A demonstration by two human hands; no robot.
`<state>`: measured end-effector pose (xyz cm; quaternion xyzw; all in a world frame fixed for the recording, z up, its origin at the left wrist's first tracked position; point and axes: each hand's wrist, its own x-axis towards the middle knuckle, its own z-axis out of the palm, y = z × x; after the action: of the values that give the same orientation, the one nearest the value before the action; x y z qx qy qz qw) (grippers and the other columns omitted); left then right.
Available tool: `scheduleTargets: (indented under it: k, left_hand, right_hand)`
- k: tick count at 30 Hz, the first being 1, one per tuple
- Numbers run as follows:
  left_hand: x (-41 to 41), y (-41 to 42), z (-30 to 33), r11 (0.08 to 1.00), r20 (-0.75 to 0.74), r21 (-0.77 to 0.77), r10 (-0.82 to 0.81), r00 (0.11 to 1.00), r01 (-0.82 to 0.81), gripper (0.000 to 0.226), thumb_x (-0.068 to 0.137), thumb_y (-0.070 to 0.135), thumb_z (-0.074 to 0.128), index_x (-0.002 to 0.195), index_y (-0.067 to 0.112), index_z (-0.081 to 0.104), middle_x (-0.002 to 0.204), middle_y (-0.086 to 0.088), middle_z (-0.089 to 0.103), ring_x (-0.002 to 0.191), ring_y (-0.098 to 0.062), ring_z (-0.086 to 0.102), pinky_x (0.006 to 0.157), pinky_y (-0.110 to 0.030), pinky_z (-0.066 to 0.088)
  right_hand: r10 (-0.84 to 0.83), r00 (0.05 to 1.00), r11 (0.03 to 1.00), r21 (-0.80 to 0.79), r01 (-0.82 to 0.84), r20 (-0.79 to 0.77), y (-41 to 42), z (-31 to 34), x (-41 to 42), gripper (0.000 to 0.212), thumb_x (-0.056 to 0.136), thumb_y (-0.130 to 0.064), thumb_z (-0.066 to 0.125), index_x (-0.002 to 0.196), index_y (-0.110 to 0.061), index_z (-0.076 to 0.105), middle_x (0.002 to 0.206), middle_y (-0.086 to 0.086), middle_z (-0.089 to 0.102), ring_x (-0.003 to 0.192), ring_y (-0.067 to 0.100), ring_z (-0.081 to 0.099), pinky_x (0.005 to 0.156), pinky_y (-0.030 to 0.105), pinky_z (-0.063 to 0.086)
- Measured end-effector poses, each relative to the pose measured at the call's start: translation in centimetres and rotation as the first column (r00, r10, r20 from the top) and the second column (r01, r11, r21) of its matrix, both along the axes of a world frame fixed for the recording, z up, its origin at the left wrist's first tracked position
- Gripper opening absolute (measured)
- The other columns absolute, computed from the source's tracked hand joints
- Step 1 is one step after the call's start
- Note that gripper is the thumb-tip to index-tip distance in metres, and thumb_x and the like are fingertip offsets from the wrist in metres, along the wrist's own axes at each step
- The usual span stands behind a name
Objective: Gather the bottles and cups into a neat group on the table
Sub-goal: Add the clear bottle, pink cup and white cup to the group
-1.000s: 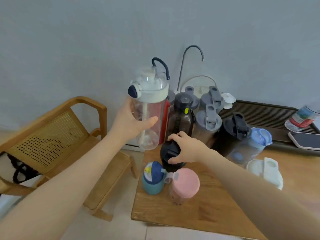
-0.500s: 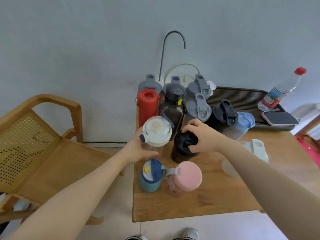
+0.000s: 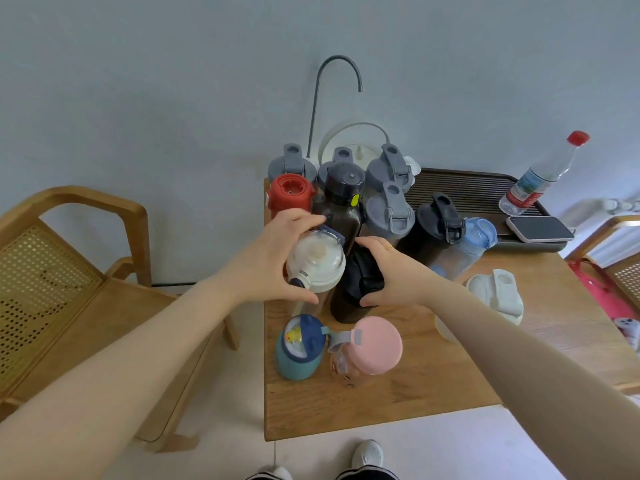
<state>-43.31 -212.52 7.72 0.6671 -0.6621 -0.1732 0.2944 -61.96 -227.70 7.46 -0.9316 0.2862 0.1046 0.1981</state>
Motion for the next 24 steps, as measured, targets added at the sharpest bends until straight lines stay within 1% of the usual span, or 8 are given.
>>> scheduleTargets:
  k: [2,4,7,9,13,18,21,24]
  left_hand:
    - [-0.4,-1.1,0.4,0.994,0.162,0.059,-0.103,0.981,0.095,0.099,0.063,0.039,0.080,0.142,0.033,0.020,0.152,0.002,0.011,0.134,-0.010,0.020,0.106,-0.027,0.027]
    - [-0.7,-1.8,0.1,0.987,0.250,0.118,-0.133,0.959,0.106,0.093,0.066,0.040,0.078,0.141,0.036,0.022,0.154,0.000,0.005,0.134,-0.019,0.028,0.101,-0.030,0.037]
    - [-1.1,-1.9,-0.3,0.997,0.274,0.073,-0.035,0.961,0.015,0.083,0.065,0.035,0.076,0.135,0.031,0.031,0.144,-0.003,0.018,0.116,-0.024,0.045,0.084,-0.030,0.048]
    - [-1.3,-1.7,-0.5,0.997,0.249,0.038,0.058,0.967,-0.070,0.085,0.062,0.037,0.078,0.132,0.029,0.031,0.138,-0.004,0.021,0.115,-0.025,0.044,0.087,-0.033,0.049]
    - [-1.7,-1.7,0.1,0.984,0.322,0.097,0.110,0.940,-0.148,0.092,0.059,0.059,0.073,0.134,0.032,0.027,0.136,-0.005,0.023,0.120,-0.024,0.035,0.098,-0.037,0.040]
    - [-0.1,-2.3,1.6,0.997,0.514,0.072,-0.001,0.858,-0.041,0.091,0.057,0.078,0.042,0.133,0.027,0.040,0.137,-0.007,0.035,0.125,-0.022,0.018,0.105,-0.042,0.024]
    - [0.6,-2.9,1.9,0.993,0.515,0.094,-0.105,0.851,0.065,0.084,0.061,0.072,0.052,0.131,0.028,0.042,0.137,-0.003,0.039,0.126,-0.018,0.019,0.103,-0.033,0.016]
    - [0.8,-3.8,2.6,0.978,0.512,0.174,-0.191,0.838,0.116,0.090,0.062,0.068,0.065,0.137,0.028,0.035,0.139,0.002,0.037,0.130,-0.018,0.027,0.105,-0.029,0.017]
  right_hand:
    - [0.003,1.000,0.999,-0.045,-0.004,-0.028,0.2,-0.4,0.3,0.109,0.064,-0.039,0.079,0.147,-0.024,0.010,0.152,0.003,0.018,0.133,0.026,0.036,0.105,0.041,0.041]
    - [-0.005,1.000,0.998,-0.056,0.003,-0.031,0.3,-0.8,0.5,0.111,0.061,-0.041,0.080,0.146,-0.028,0.010,0.149,0.004,0.021,0.132,0.028,0.036,0.103,0.045,0.043]
    - [-0.033,0.999,0.998,-0.045,0.033,-0.011,0.3,-1.2,0.6,0.108,0.062,-0.044,0.078,0.144,-0.032,0.011,0.146,0.004,0.023,0.130,0.029,0.037,0.101,0.046,0.044]
    - [-0.051,0.999,0.998,-0.044,0.051,0.011,0.5,-1.2,0.6,0.104,0.063,-0.047,0.077,0.144,-0.032,0.013,0.144,0.004,0.025,0.128,0.028,0.039,0.099,0.046,0.046]
    - [-0.050,0.997,0.999,0.004,0.050,0.050,-0.1,-1.0,0.6,0.097,0.065,-0.050,0.075,0.141,-0.032,0.019,0.137,0.003,0.032,0.122,0.026,0.043,0.098,0.042,0.047]
    - [0.069,0.994,0.998,0.001,-0.069,-0.083,-1.3,0.4,1.5,0.091,0.067,-0.049,0.074,0.139,-0.031,0.021,0.133,0.002,0.039,0.115,0.024,0.049,0.086,0.032,0.048]
    - [0.152,0.977,0.984,-0.071,-0.164,-0.152,-1.8,1.1,2.2,0.093,0.066,-0.055,0.072,0.140,-0.029,0.022,0.134,0.001,0.041,0.115,0.024,0.050,0.083,0.031,0.044]
    - [0.222,0.953,0.955,-0.152,-0.255,-0.204,-2.1,1.5,2.5,0.097,0.065,-0.061,0.069,0.142,-0.027,0.021,0.137,0.002,0.043,0.120,0.025,0.048,0.091,0.035,0.043]
